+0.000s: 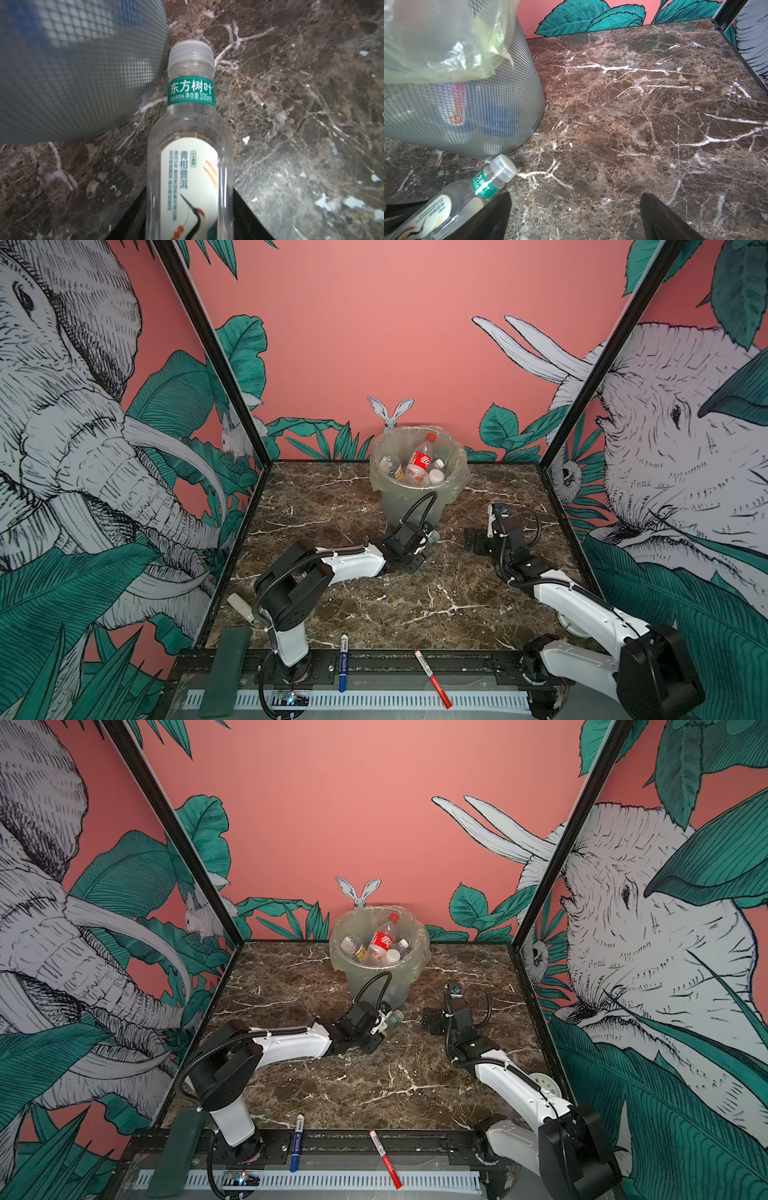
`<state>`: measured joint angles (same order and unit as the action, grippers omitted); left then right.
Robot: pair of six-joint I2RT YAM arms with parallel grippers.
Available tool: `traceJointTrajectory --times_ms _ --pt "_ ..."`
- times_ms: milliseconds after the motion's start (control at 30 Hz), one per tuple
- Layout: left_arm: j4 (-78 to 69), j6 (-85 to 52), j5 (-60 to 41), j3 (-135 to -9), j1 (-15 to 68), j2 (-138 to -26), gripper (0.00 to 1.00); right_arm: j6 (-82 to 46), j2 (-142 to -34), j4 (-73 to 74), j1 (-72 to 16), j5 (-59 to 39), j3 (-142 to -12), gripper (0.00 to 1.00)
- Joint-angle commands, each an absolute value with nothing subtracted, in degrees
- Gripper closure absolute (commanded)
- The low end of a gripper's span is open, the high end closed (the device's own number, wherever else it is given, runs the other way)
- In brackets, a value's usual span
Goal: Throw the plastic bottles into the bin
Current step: 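Lift the green-capped bottle with the left gripper and raise it over the bin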
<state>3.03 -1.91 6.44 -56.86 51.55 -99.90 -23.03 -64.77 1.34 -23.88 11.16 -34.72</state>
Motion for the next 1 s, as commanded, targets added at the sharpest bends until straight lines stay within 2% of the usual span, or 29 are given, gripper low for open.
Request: traceJointTrajectory --times_ms 0,667,967 --pt "2.3 -3.4 5.7 -53.4 51.3 -93.0 0.5 -23.8 -64.8 2.2 -23.6 10.6 -35.1 0.01" --pt "7.7 -11.1 16.5 -33.4 54.0 -60.0 0.49 -24.1 -65.5 2.6 -23.6 9.1 -35.0 0.01" --pt "16.8 -15.0 20.6 -31.2 54.9 -42.9 0.5 -24.2 -66.5 2.9 -23.6 8.7 -35.2 0.01"
